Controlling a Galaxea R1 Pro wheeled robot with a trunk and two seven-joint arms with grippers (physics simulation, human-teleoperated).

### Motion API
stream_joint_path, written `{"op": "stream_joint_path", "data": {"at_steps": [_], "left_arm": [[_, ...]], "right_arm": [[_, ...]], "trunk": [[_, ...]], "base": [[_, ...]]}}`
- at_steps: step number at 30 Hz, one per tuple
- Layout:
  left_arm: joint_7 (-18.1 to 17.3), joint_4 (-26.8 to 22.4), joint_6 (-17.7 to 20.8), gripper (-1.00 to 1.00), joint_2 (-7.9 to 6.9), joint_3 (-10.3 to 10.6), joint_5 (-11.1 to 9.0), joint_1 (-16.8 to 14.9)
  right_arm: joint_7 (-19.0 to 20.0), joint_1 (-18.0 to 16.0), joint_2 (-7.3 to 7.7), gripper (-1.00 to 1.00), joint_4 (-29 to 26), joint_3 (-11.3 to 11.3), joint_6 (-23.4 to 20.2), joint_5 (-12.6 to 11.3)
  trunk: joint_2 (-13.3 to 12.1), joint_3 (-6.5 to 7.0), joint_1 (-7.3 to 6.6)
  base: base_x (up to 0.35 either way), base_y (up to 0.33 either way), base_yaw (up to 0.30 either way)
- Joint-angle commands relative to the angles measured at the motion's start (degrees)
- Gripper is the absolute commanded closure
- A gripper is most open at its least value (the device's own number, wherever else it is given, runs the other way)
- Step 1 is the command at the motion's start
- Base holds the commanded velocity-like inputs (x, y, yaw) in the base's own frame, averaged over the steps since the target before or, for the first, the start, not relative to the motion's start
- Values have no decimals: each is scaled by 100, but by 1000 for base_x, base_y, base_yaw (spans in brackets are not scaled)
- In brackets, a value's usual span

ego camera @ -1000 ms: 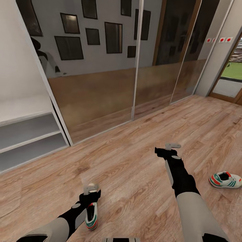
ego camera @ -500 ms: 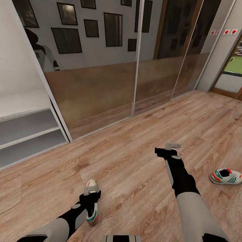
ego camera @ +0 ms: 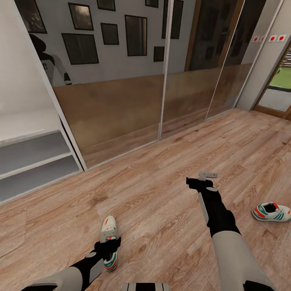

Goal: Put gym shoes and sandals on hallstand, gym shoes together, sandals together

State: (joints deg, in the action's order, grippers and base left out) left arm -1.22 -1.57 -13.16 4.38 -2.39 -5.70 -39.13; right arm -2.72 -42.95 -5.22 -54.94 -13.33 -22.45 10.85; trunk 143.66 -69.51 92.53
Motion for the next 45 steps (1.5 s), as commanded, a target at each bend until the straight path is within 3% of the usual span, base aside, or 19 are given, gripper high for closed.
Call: {"op": "stream_joint_path", "data": {"at_steps": [1, 8, 14, 20, 23, 27, 30, 41, 45], "left_arm": [[-12, 10, -17, -100, 1, -21, -48, -3], [-2, 42, -36, -100, -7, -32, -69, 120], [-1, 50, -604, -100, 0, -33, -77, 232], [-1, 51, -807, -100, 1, -38, -107, 339], [-1, 52, -869, -100, 3, -40, -261, 358], [-3, 52, -1117, -100, 7, -37, -779, 457], [-7, 50, -1207, -100, 9, -34, -976, 512], [-10, 43, -1251, -100, 10, -33, -1072, 540], [-10, 43, -1251, -100, 10, -33, -1073, 542]], "right_arm": [[8, -3, -6, -100, -8, -12, -31, 48], [8, -3, -6, -100, -8, -12, -31, 48], [8, -3, -6, -100, -8, -12, -31, 48], [8, -3, -6, -100, -8, -12, -31, 48], [8, -3, -6, -100, -8, -12, -31, 48], [8, -3, -6, -100, -8, -12, -31, 48], [8, -3, -4, -100, -8, -12, -31, 48], [8, -3, -6, -100, -8, -12, -31, 48], [8, -3, -6, -100, -8, -12, -31, 48]], "trunk": [[2, -4, -1], [2, -4, -1], [2, -4, -1], [2, -4, -1], [2, -4, -1], [2, -4, -1], [2, -4, -1], [2, -5, -1], [6, -96, 7]], "base": [[0, 0, 0], [0, 0, 0], [0, 0, 0], [0, 0, 0], [0, 0, 0], [0, 0, 0], [0, 0, 0], [0, 0, 0], [0, 0, 0]]}}
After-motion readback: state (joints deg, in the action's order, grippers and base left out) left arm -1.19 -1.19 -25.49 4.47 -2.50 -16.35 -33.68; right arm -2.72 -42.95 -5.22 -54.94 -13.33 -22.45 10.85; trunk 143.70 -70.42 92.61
